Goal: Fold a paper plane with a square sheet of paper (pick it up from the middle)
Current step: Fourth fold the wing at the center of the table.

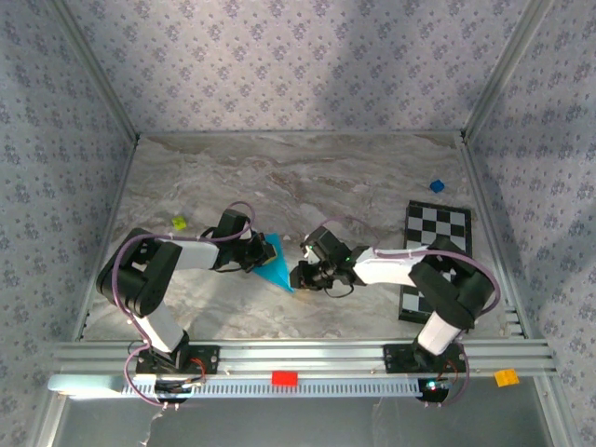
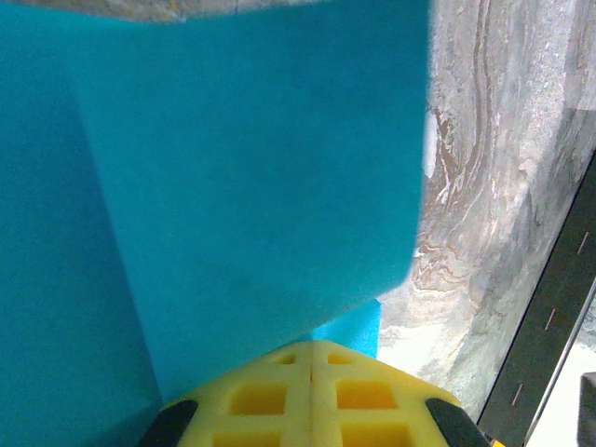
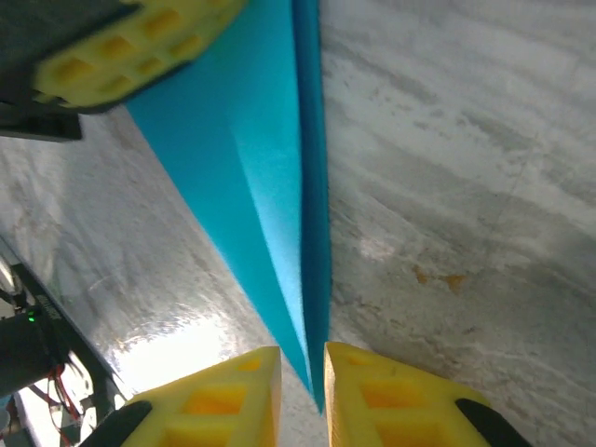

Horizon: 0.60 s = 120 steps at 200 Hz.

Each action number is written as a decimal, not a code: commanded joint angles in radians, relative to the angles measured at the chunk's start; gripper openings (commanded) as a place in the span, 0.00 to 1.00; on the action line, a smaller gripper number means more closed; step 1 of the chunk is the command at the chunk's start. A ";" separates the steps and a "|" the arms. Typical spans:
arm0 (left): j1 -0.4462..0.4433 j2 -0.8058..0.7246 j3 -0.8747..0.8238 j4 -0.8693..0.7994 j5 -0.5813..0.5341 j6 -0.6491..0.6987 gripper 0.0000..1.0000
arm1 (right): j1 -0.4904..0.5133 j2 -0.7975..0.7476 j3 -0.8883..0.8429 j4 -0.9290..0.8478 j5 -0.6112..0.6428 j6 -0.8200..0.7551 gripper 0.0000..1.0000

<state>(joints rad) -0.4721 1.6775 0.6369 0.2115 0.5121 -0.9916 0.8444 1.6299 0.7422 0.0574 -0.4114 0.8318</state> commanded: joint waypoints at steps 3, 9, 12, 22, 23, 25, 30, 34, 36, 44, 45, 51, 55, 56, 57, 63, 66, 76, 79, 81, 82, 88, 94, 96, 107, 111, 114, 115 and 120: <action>0.006 0.028 -0.013 -0.052 -0.037 0.022 0.00 | -0.013 -0.052 0.013 -0.030 0.014 0.006 0.22; 0.007 0.030 -0.013 -0.050 -0.036 0.021 0.00 | -0.013 -0.052 0.019 -0.029 0.011 0.007 0.22; 0.007 0.030 -0.013 -0.050 -0.037 0.020 0.00 | -0.013 -0.051 0.023 -0.029 0.010 0.006 0.23; 0.007 0.030 -0.011 -0.050 -0.037 0.021 0.00 | -0.013 -0.042 0.034 -0.008 -0.007 0.007 0.21; 0.006 0.031 -0.011 -0.050 -0.037 0.021 0.00 | -0.012 -0.040 0.035 -0.005 -0.011 0.007 0.21; 0.007 0.030 -0.011 -0.050 -0.037 0.021 0.00 | -0.013 -0.034 0.038 0.002 -0.018 0.008 0.20; 0.006 0.030 -0.011 -0.049 -0.037 0.021 0.00 | -0.012 -0.023 0.046 0.017 -0.036 0.011 0.19; 0.006 0.031 -0.011 -0.049 -0.037 0.021 0.00 | -0.010 -0.011 0.052 0.027 -0.048 0.012 0.17; 0.007 0.030 -0.011 -0.049 -0.037 0.021 0.00 | -0.011 -0.004 0.057 0.029 -0.053 0.012 0.16; 0.007 0.031 -0.010 -0.049 -0.035 0.020 0.00 | -0.007 0.022 0.075 0.034 -0.063 0.016 0.11; 0.007 0.031 -0.009 -0.050 -0.035 0.020 0.00 | -0.006 0.026 0.077 0.035 -0.064 0.017 0.11; 0.006 0.033 -0.010 -0.049 -0.035 0.021 0.00 | -0.003 0.044 0.088 0.044 -0.071 0.019 0.09; 0.007 0.031 -0.009 -0.049 -0.035 0.021 0.00 | -0.001 0.056 0.096 0.050 -0.075 0.019 0.08; 0.007 0.031 -0.010 -0.049 -0.035 0.021 0.00 | -0.001 0.059 0.097 0.052 -0.077 0.020 0.07; 0.007 0.031 -0.011 -0.049 -0.035 0.021 0.00 | -0.001 0.062 0.099 0.052 -0.077 0.021 0.07; 0.006 0.033 -0.010 -0.048 -0.035 0.019 0.00 | 0.003 0.080 0.107 0.058 -0.079 0.022 0.07; 0.007 0.032 -0.010 -0.047 -0.035 0.019 0.00 | 0.005 0.088 0.112 0.060 -0.078 0.023 0.06; 0.006 0.032 -0.009 -0.049 -0.033 0.020 0.00 | 0.005 0.114 0.124 0.066 -0.081 0.027 0.06; 0.007 0.032 -0.011 -0.049 -0.035 0.021 0.00 | 0.005 0.122 0.127 0.069 -0.082 0.029 0.06; 0.006 0.031 -0.010 -0.049 -0.035 0.021 0.00 | 0.005 0.124 0.128 0.069 -0.082 0.030 0.06; 0.006 0.032 -0.011 -0.050 -0.035 0.021 0.00 | 0.005 0.126 0.129 0.070 -0.082 0.030 0.06; 0.005 0.032 -0.011 -0.050 -0.035 0.021 0.00 | 0.004 0.138 0.133 0.074 -0.082 0.032 0.06; 0.005 0.033 -0.011 -0.050 -0.035 0.021 0.00 | 0.005 0.149 0.135 0.077 -0.082 0.033 0.06; 0.006 0.033 -0.011 -0.049 -0.034 0.021 0.00 | 0.005 0.153 0.136 0.077 -0.080 0.033 0.06; 0.006 0.034 -0.011 -0.048 -0.035 0.021 0.00 | 0.005 0.169 0.134 0.068 -0.082 0.034 0.06; 0.006 0.037 -0.010 -0.048 -0.035 0.021 0.00 | 0.007 0.172 0.129 0.069 -0.082 0.034 0.06; 0.006 0.037 -0.012 -0.050 -0.034 0.021 0.00 | 0.008 0.174 0.124 0.070 -0.080 0.035 0.06; 0.006 0.036 -0.011 -0.050 -0.034 0.021 0.00 | 0.008 0.175 0.121 0.071 -0.079 0.034 0.06; 0.006 0.035 -0.011 -0.050 -0.035 0.021 0.00 | 0.011 0.176 0.110 0.070 -0.078 0.035 0.06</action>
<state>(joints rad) -0.4721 1.6775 0.6369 0.2119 0.5121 -0.9916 0.8452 1.7813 0.8574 0.1272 -0.4725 0.8497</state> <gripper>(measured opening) 0.043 0.062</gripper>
